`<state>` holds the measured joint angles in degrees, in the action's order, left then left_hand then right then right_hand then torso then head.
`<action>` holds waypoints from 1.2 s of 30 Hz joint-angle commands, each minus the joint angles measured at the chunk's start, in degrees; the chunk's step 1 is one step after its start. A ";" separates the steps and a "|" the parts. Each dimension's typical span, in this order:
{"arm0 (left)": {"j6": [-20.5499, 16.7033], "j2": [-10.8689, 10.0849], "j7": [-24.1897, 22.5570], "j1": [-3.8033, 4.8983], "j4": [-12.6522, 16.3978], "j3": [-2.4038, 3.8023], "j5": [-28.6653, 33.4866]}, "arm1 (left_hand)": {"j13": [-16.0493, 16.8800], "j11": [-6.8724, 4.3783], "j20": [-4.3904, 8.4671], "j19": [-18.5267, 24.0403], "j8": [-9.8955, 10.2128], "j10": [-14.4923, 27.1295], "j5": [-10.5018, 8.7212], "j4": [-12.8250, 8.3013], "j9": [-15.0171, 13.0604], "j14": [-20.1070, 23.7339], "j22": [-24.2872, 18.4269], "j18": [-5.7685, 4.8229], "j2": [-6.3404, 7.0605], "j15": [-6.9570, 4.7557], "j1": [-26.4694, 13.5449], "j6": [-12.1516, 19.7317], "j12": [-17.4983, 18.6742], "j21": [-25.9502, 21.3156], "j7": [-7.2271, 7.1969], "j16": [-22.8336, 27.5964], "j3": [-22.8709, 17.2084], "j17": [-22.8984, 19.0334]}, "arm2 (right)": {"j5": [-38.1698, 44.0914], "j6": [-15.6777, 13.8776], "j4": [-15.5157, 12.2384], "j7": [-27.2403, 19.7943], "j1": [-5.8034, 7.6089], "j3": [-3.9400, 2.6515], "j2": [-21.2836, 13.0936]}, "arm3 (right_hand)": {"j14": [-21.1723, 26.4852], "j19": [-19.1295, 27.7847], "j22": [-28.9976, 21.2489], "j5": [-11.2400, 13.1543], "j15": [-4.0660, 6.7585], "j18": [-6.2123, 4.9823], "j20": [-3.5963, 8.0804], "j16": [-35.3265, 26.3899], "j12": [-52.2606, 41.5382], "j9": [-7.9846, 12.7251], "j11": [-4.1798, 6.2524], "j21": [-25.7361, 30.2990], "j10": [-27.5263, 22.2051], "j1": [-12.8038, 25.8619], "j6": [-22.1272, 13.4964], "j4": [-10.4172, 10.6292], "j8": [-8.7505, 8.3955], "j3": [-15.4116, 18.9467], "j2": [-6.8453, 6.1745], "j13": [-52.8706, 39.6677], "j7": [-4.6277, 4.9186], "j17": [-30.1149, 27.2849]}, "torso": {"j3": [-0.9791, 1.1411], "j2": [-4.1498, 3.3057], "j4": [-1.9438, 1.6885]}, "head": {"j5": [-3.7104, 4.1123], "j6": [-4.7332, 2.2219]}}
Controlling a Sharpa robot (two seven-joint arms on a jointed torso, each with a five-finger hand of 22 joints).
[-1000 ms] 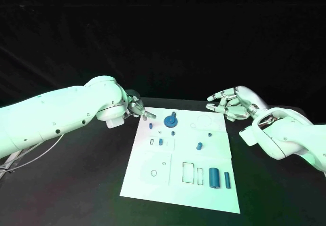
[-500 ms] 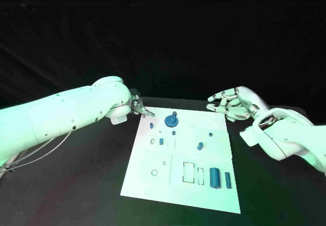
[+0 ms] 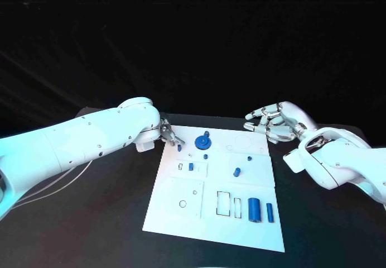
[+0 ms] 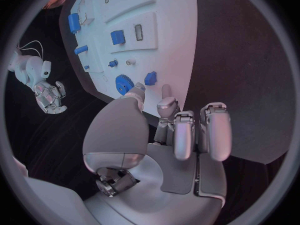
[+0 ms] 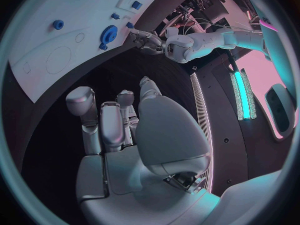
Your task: Assemble the parts on the task board
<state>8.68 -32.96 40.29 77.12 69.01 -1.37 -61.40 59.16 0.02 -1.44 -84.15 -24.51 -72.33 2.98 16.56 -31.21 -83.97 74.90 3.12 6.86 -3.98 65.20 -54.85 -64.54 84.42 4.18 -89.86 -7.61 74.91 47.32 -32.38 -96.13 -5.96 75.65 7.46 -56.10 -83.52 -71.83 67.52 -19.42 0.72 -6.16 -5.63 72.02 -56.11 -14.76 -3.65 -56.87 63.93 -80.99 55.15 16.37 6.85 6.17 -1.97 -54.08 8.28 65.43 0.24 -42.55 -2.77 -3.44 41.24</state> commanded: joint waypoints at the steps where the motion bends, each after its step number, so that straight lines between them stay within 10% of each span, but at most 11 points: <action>1: 2.08 0.46 1.24 -0.21 -0.42 0.02 0.66 | 0.03 0.15 -0.45 -1.25 0.20 0.33 -0.19 -0.01 0.07 -6.03 4.79 -0.81 0.06 0.56 0.35 -0.03 -0.01 -0.06 0.17 -0.14 0.45 15.09 | 0.33 0.62 -0.18 -0.66 -0.05 0.00 0.05 | 0.23 0.15 -0.11 -0.31 -0.04 -1.11 0.06 -0.30 0.05 -0.07 0.14 0.40 -0.39 0.16 -0.36 -0.08 0.27 0.22 0.29 0.13 0.00 -0.06 | 0.04 0.02 0.00 | -0.16 0.03; 36: 1.48 0.79 1.17 -0.47 -0.32 0.03 4.25 | 0.46 -0.11 -0.34 -1.39 0.17 -0.08 -0.20 -0.52 0.50 -6.03 5.15 -0.87 -3.55 0.37 4.29 -1.26 -0.64 0.12 -0.11 -0.14 -0.01 15.09 | 0.40 0.61 -0.21 -0.55 -0.05 0.00 0.14 | 0.23 0.15 -0.10 -0.31 -0.04 -1.11 0.06 -0.30 0.05 -0.07 0.14 0.40 -0.39 0.16 -0.36 -0.08 0.27 0.22 0.29 0.12 0.00 -0.06 | 0.03 0.11 -0.05 | 0.08 0.30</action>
<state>9.86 -32.22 40.28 76.65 68.48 -1.37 -58.07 59.55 0.02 -1.64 -83.94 -24.51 -72.33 2.98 16.25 -30.77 -84.18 74.95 3.12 3.09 -3.78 68.97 -55.69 -64.91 84.42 4.18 -89.86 -7.61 74.90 47.34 -32.38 -96.28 -6.05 75.63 7.47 -56.05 -83.52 -71.83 67.47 -19.42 0.72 -6.15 -5.63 72.02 -56.11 -14.74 -3.65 -56.87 63.93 -80.99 55.16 16.37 6.85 6.16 -1.97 -54.00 8.28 65.43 0.27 -42.48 -2.81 -3.35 41.55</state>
